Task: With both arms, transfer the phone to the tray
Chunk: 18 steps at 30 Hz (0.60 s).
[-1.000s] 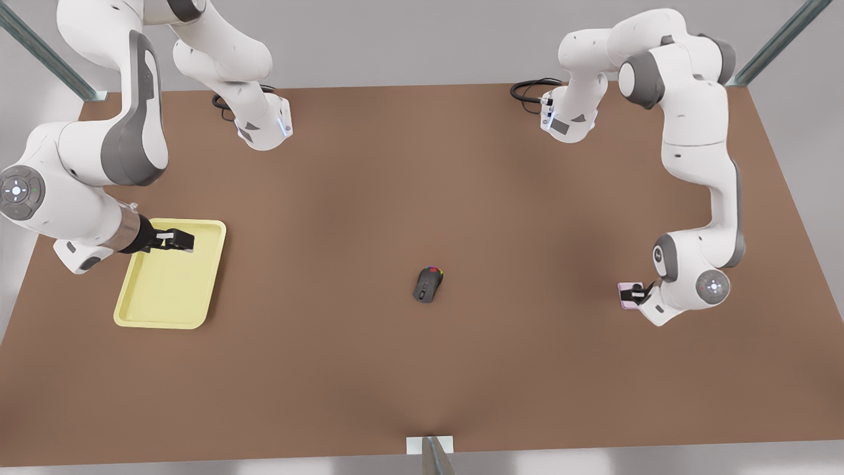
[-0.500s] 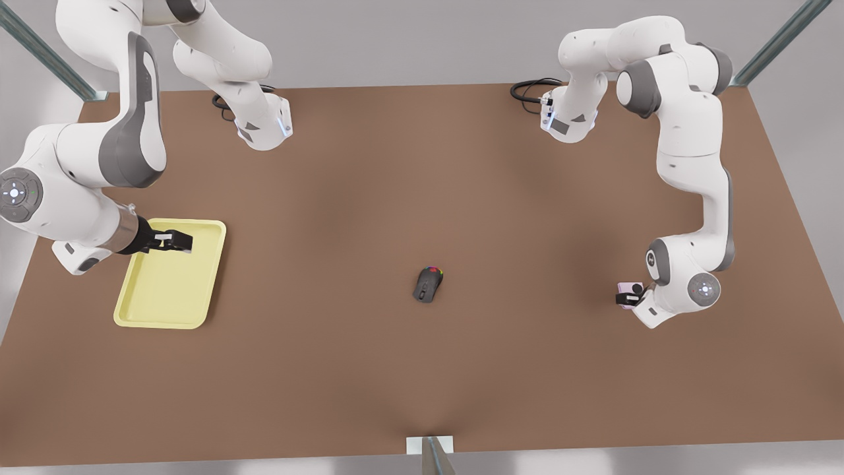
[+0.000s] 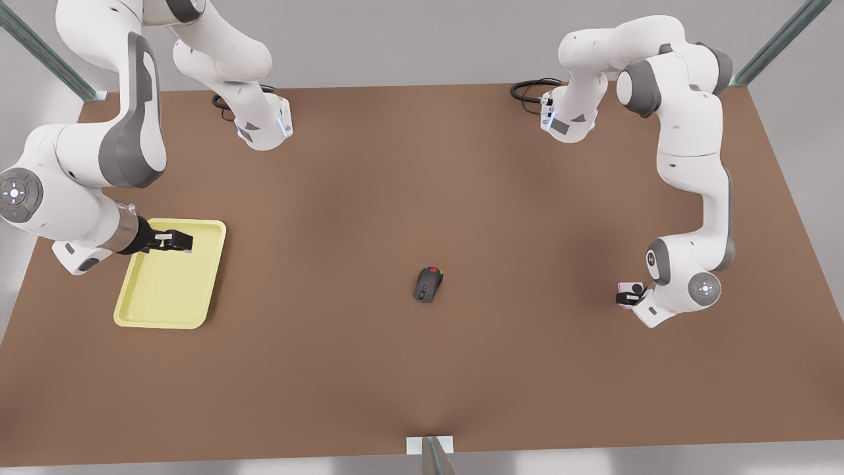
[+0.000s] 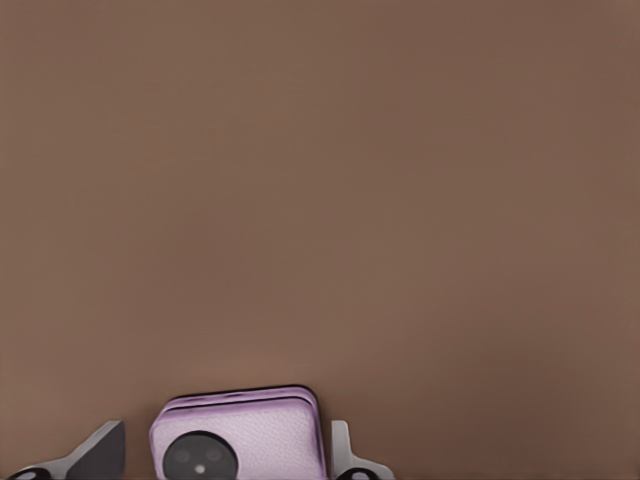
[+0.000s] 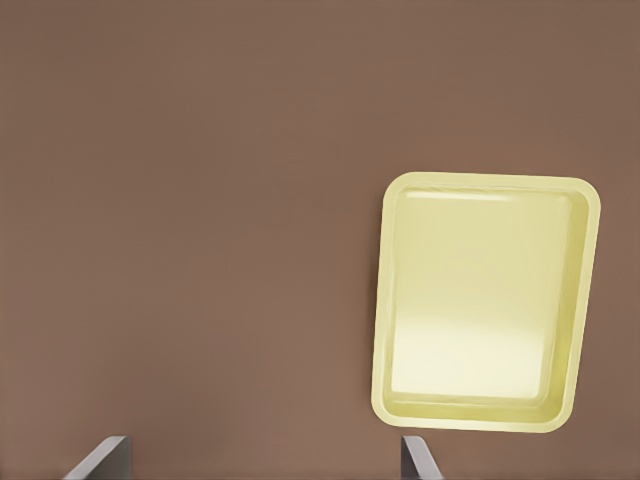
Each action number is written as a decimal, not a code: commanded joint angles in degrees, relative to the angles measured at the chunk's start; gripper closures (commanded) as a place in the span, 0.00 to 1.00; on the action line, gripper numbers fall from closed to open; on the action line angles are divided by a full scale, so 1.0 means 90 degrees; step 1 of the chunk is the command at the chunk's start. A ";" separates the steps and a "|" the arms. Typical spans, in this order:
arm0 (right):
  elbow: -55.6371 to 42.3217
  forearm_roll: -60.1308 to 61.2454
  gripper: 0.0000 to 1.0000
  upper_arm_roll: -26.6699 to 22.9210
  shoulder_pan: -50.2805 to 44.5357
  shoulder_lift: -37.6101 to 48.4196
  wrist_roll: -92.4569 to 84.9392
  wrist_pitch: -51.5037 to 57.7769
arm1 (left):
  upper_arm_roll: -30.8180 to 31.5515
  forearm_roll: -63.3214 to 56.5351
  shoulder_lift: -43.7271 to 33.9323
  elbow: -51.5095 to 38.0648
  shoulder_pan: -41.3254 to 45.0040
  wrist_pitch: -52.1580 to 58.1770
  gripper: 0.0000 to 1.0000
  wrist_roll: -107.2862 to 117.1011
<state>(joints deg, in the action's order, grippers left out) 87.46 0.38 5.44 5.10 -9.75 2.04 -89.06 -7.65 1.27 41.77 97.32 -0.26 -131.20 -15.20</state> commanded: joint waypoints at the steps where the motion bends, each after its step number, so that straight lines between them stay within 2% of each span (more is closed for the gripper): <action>1: -0.0001 0.0006 0.00 0.0001 0.0000 0.0009 -0.0012 0.0003 | 0.0000 -0.0005 0.0007 -0.0003 0.0000 -0.0002 0.04 -0.0039; 2: -0.0001 0.0006 0.00 0.0001 0.0000 0.0000 -0.0002 0.0003 | 0.0000 -0.0005 0.0007 -0.0003 0.0000 -0.0002 0.06 -0.0039; 13: -0.0001 0.0006 0.00 0.0001 0.0000 0.0000 -0.0012 0.0003 | 0.0010 0.0005 0.0066 -0.0042 0.0000 -0.0021 0.06 0.0000; 16: -0.0001 0.0006 0.00 0.0001 0.0010 0.0000 -0.0090 0.0003 | 0.0000 0.0132 0.0066 -0.0052 0.0000 -0.0012 0.26 0.0010; 18: -0.0001 0.0006 0.00 0.0001 0.0058 0.0000 -0.0100 0.0003 | 0.0000 0.0122 0.0066 -0.0052 0.0000 0.0008 0.26 0.0010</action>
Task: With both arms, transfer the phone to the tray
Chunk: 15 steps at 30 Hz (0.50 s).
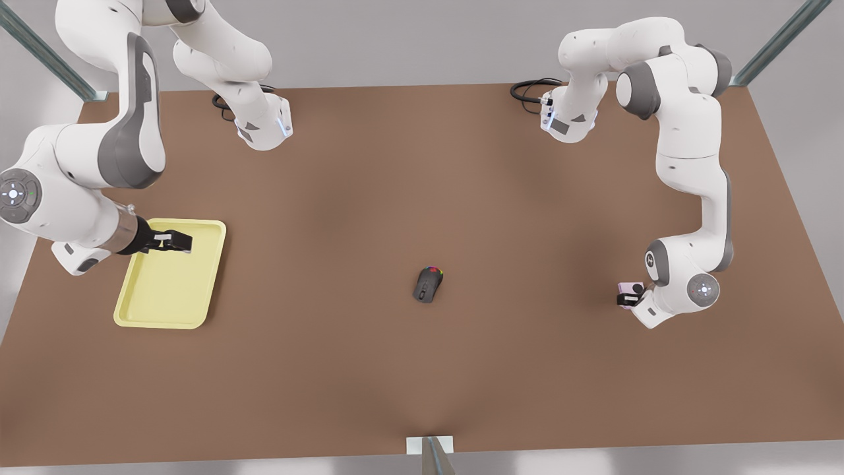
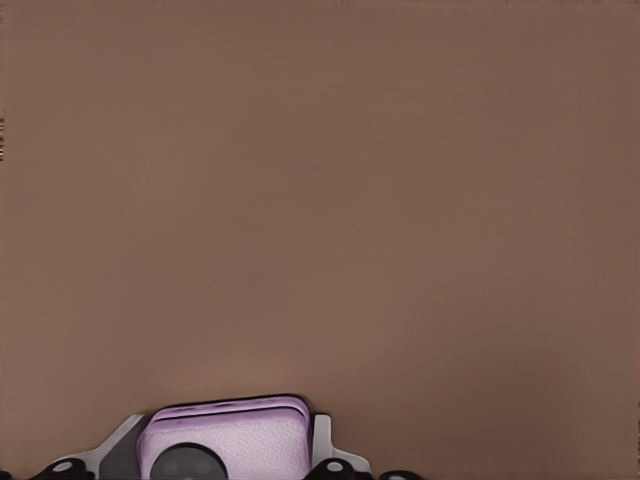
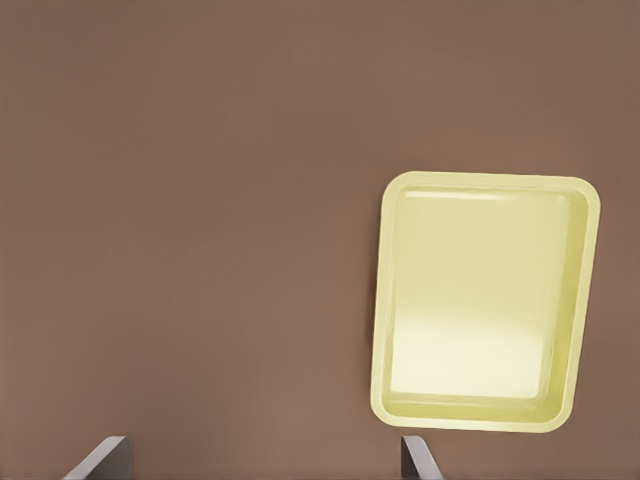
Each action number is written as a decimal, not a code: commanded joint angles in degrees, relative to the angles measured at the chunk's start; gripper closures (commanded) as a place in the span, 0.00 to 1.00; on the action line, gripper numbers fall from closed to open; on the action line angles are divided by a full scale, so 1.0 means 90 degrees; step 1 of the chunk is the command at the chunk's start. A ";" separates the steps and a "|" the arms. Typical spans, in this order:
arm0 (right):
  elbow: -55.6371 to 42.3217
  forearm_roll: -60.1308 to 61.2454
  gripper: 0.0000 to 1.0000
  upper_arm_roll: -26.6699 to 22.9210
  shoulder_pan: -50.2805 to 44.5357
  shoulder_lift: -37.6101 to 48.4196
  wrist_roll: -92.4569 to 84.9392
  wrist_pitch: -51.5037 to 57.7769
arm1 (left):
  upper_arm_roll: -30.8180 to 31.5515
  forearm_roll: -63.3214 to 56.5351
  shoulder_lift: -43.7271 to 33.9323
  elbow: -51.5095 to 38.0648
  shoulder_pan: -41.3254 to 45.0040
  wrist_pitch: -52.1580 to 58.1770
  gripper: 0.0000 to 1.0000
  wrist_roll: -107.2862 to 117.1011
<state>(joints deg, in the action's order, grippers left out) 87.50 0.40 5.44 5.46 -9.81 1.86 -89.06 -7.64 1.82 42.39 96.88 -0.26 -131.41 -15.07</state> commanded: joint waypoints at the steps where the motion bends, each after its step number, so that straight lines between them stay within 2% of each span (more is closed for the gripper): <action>1: -0.0006 0.0004 0.00 0.0001 0.0028 0.0006 -0.0080 0.0002 | -0.0001 0.0061 -0.0022 -0.0013 0.0000 0.0070 0.25 -0.0035; 15: -0.0006 0.0190 0.00 -0.0009 0.0087 -0.0033 -0.0158 -0.0007 | 0.0214 0.0061 -0.0149 -0.0560 0.0117 0.0656 0.24 0.0531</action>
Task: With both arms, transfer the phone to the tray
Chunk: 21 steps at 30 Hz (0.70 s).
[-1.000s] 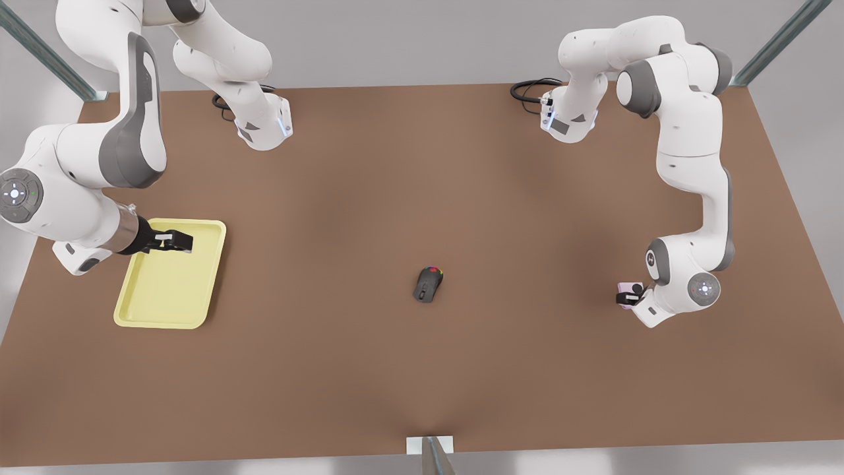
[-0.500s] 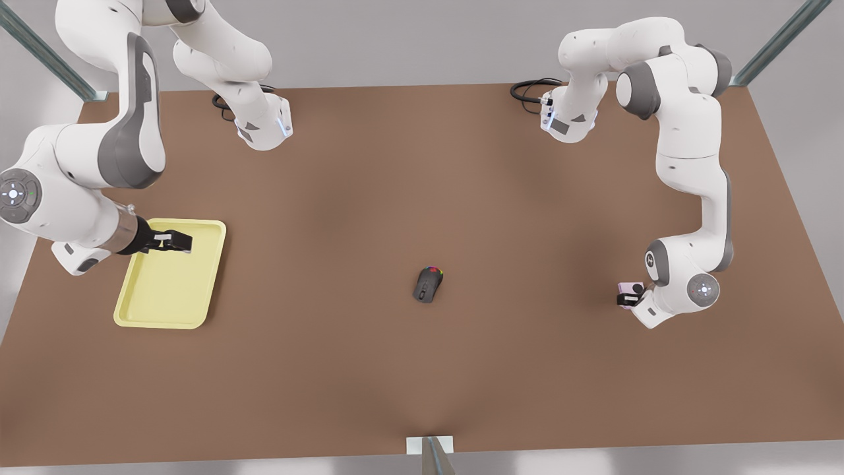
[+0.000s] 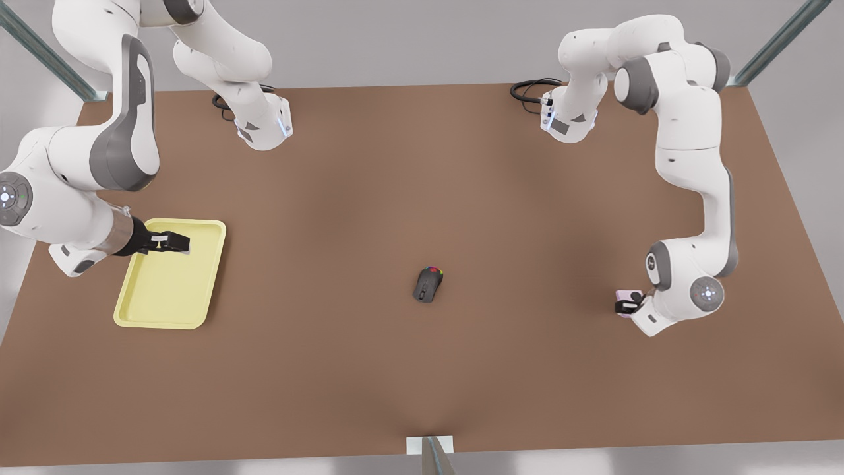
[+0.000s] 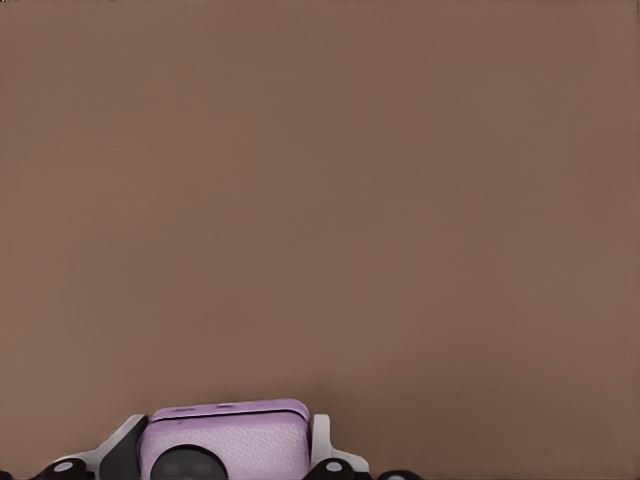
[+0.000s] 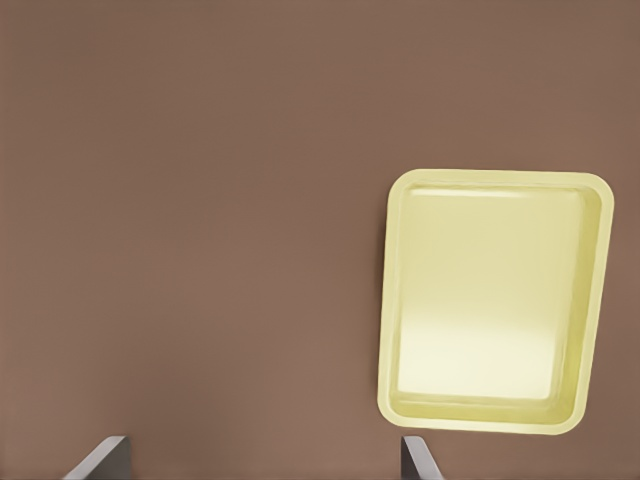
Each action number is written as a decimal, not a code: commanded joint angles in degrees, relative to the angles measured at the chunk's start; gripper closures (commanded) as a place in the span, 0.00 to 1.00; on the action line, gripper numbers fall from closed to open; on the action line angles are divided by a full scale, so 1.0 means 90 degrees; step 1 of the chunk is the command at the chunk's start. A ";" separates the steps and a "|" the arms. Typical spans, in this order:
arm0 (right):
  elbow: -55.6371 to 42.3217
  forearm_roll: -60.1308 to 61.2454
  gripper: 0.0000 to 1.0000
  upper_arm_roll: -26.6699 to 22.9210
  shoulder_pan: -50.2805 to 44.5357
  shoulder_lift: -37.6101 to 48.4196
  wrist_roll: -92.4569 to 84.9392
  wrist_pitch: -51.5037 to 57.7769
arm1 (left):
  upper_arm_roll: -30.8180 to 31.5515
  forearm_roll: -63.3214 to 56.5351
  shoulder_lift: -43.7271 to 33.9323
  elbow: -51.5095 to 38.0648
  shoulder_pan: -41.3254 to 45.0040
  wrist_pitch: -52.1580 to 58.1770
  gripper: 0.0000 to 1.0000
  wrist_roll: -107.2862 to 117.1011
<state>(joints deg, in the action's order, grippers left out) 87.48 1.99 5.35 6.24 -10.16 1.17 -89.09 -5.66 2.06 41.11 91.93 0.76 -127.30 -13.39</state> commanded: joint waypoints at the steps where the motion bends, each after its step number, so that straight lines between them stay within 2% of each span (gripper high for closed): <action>1: -0.0003 0.0014 0.00 0.0001 0.0000 0.0006 -0.0081 0.0006 | 0.0062 0.0034 -0.0017 -0.0019 0.0043 0.0199 0.24 0.0481; 6: -0.0003 0.0014 0.00 0.0001 0.0000 0.0006 -0.0081 0.0006 | 0.0121 0.0025 -0.0105 -0.0155 0.0374 0.0463 0.24 0.1028; 13: -0.0003 0.0014 0.00 0.0001 0.0000 0.0006 -0.0091 0.0006 | 0.0170 0.0054 -0.0252 -0.0634 0.2005 0.1244 0.24 0.3664; 18: -0.0003 0.0023 0.00 0.0001 0.0039 0.0006 -0.0081 0.0006 | 0.0834 0.0054 -0.0213 -0.0858 0.2542 0.1430 0.24 0.5559; 21: -0.0003 0.0023 0.00 0.0001 0.0039 0.0006 -0.0081 -0.0003 | 0.0892 0.0288 -0.0096 -0.1268 0.3158 0.1518 0.24 0.6419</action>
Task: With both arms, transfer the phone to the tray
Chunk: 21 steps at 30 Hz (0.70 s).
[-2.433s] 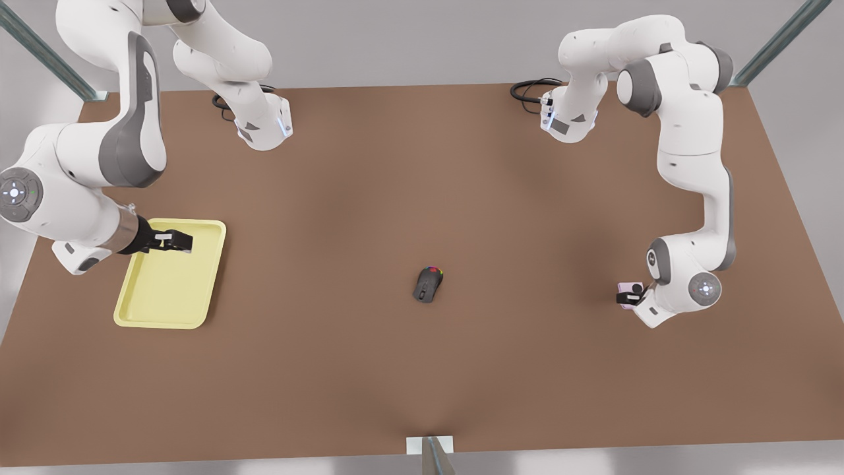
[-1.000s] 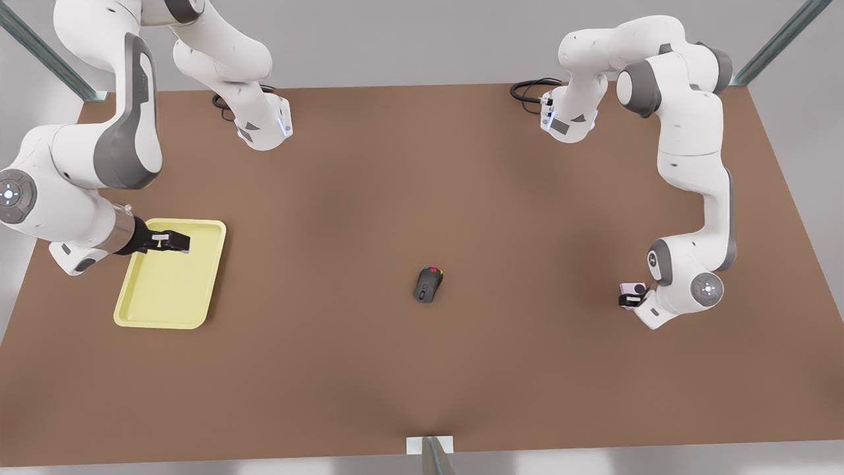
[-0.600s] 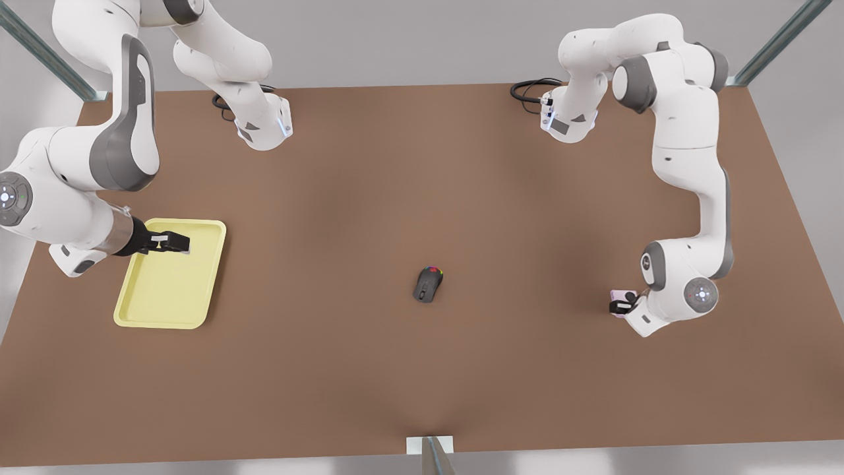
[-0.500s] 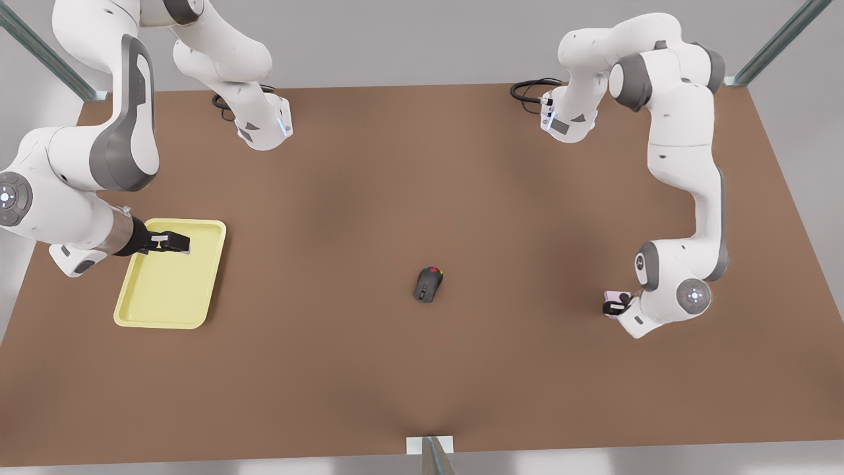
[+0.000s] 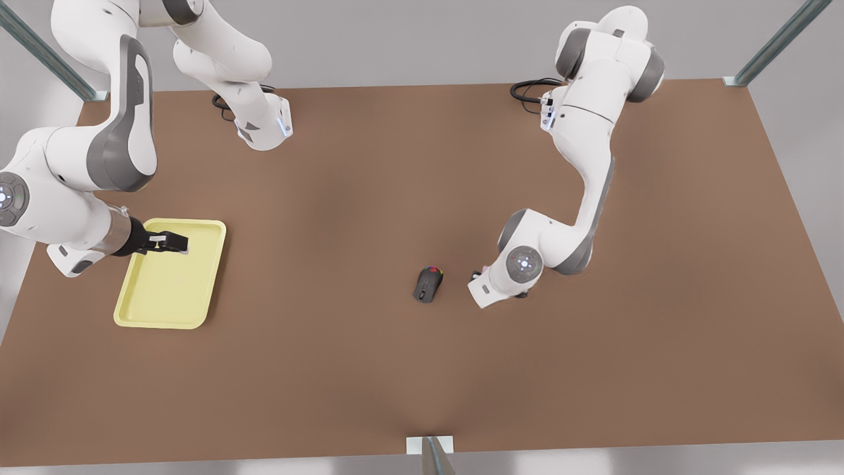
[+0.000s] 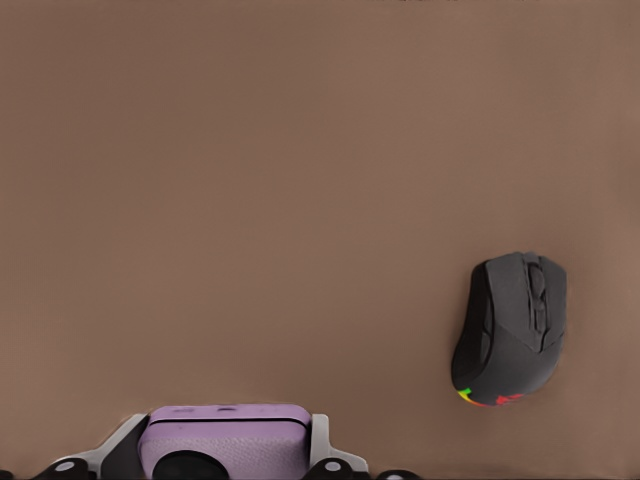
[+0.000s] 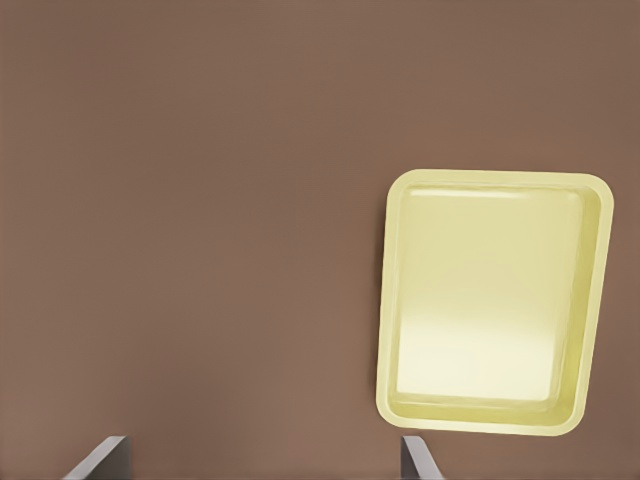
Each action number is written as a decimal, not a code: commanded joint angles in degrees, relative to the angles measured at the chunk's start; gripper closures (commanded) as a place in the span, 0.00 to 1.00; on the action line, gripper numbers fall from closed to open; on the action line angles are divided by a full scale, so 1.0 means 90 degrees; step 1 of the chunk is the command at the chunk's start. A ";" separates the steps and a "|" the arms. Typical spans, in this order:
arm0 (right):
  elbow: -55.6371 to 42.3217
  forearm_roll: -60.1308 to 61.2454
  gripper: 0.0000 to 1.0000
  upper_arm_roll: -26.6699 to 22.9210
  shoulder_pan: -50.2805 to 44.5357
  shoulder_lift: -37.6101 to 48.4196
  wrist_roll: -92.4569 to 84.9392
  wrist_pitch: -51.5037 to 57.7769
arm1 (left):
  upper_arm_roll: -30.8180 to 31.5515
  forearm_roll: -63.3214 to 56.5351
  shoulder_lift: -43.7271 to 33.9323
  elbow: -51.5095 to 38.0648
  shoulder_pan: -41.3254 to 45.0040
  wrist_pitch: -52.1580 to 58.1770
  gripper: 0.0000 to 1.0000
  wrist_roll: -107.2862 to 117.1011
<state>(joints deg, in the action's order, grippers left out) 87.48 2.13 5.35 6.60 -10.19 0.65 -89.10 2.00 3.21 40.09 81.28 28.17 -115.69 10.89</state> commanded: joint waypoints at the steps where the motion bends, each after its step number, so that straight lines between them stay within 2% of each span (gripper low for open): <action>1: -0.0003 0.0007 0.00 0.0001 -0.0001 0.0009 -0.0033 0.0007 | 0.0022 0.0161 0.0048 -0.0164 0.0336 0.0228 0.24 0.3926; 6: -0.0003 0.0007 0.00 0.0001 -0.0001 0.0009 -0.0033 -0.0002 | 0.0041 0.0161 0.0321 -0.0720 0.1323 0.0228 0.24 0.4941; 10: -0.0003 0.0007 0.00 0.0001 -0.0001 -0.0001 -0.0033 0.0007 | 0.0041 0.0161 0.1083 -0.1697 0.2172 0.0101 0.24 0.6182; 11: -0.0003 0.0007 0.00 0.0001 -0.0001 0.0009 -0.0023 -0.0002 | 0.0041 0.0161 0.1356 -0.2068 0.2270 0.0033 0.24 0.6260; 16: -0.0032 -0.0003 0.00 0.0011 -0.0031 -0.0079 0.0025 -0.0012 | 0.0119 0.0191 0.2235 -0.2596 0.2583 -0.1051 0.24 0.6143; 21: -0.0169 -0.0032 0.00 0.0021 -0.0041 -0.0235 -0.0004 -0.0022 | 0.0129 0.0181 0.2284 -0.2840 0.2300 -0.1149 0.24 0.5684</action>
<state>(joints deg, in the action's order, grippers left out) 86.05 1.91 5.53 6.07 -12.13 0.71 -89.25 3.14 4.74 60.69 56.20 49.56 -123.19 46.69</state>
